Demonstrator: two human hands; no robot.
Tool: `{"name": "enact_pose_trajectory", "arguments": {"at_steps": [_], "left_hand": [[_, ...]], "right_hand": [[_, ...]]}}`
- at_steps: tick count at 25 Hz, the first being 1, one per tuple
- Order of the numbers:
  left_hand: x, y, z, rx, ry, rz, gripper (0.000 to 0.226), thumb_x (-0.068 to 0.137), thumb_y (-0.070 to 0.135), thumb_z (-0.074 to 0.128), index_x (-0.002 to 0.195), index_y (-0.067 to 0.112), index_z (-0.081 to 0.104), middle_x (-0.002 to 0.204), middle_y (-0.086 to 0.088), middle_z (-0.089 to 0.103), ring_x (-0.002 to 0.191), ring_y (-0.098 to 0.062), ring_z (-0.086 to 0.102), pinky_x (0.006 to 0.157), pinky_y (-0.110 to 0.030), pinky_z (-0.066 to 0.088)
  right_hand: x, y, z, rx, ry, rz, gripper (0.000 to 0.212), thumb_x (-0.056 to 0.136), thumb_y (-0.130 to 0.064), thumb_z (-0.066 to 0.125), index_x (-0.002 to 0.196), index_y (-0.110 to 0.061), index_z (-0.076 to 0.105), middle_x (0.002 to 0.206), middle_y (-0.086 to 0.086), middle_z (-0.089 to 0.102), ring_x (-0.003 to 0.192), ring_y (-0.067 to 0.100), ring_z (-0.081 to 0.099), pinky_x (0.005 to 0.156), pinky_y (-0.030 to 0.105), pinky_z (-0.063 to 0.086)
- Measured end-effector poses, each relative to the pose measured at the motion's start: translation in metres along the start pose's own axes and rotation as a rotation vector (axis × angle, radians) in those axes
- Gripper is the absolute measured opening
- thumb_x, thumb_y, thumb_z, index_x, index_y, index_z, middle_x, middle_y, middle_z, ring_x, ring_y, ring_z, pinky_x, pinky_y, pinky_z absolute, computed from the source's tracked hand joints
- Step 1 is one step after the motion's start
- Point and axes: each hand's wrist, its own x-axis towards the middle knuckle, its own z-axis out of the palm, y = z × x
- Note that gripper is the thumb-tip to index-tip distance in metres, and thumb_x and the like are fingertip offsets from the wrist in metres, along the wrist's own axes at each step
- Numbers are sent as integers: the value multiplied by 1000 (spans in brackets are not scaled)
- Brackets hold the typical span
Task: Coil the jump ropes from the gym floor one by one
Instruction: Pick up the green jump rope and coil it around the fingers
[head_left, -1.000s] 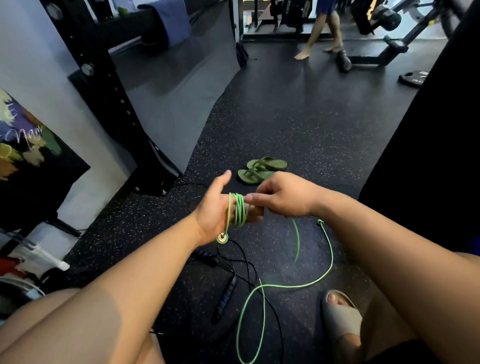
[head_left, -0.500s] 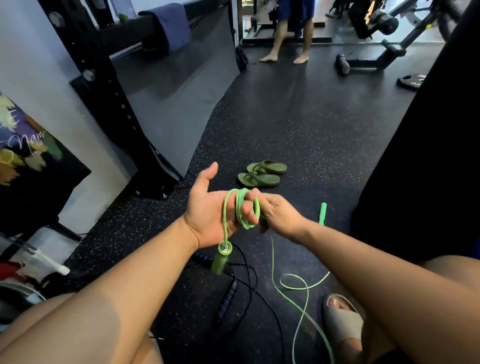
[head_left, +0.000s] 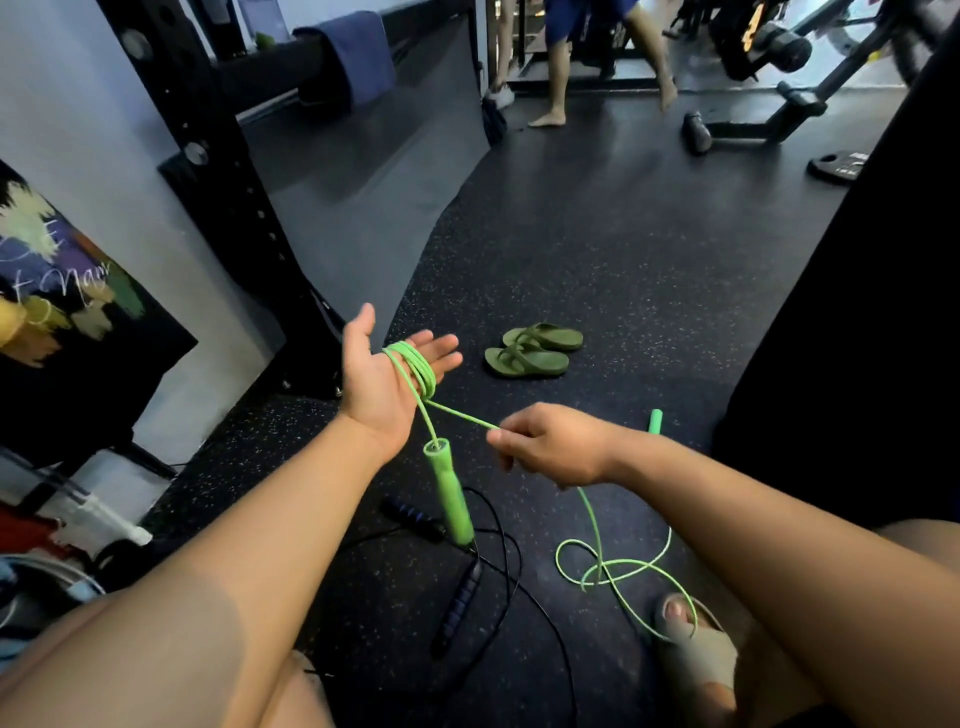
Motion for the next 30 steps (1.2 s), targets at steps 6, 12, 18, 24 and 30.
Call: {"name": "enact_pose_trajectory", "arguments": {"at_steps": [6, 12, 18, 24, 30], "left_hand": [[-24, -23, 14, 541, -402, -433, 122, 80, 87, 1, 115, -16, 57, 91, -26, 66, 85, -32, 66, 71, -28, 56], [-30, -15, 21, 403, -564, -463, 113, 67, 98, 7, 82, 0, 61, 61, -16, 63, 67, -35, 67, 75, -38, 54], [-29, -11, 14, 26, -512, -355, 114, 64, 100, 19, 91, -1, 65, 68, -12, 65, 71, -32, 67, 76, -34, 54], [-27, -10, 14, -131, -382, -139, 112, 68, 98, 21, 107, 1, 63, 97, -16, 72, 102, -37, 68, 100, -40, 49], [-15, -3, 7, -106, -137, 9, 122, 74, 94, 11, 131, -6, 50, 123, -24, 67, 121, -39, 63, 110, -44, 43]], "right_hand": [[-11, -12, -34, -268, 170, -240, 39, 100, -43, 51, 77, -16, 66, 59, -5, 57, 52, 5, 49, 52, 20, 36], [0, 21, -32, -60, 356, -313, 44, 94, -52, 53, 74, -13, 51, 63, -8, 42, 58, 6, 37, 57, 30, 36], [14, 32, 10, 315, 331, -112, 45, 104, -39, 40, 91, -1, 60, 67, -3, 46, 58, 7, 44, 57, 30, 42], [15, 23, 33, 576, 105, 58, 42, 105, -43, 37, 76, -16, 54, 64, 13, 44, 48, 20, 44, 50, 31, 38], [2, 12, 22, 506, -158, 196, 40, 107, -39, 38, 82, -14, 57, 60, 1, 41, 46, 13, 40, 49, 27, 39]]}}
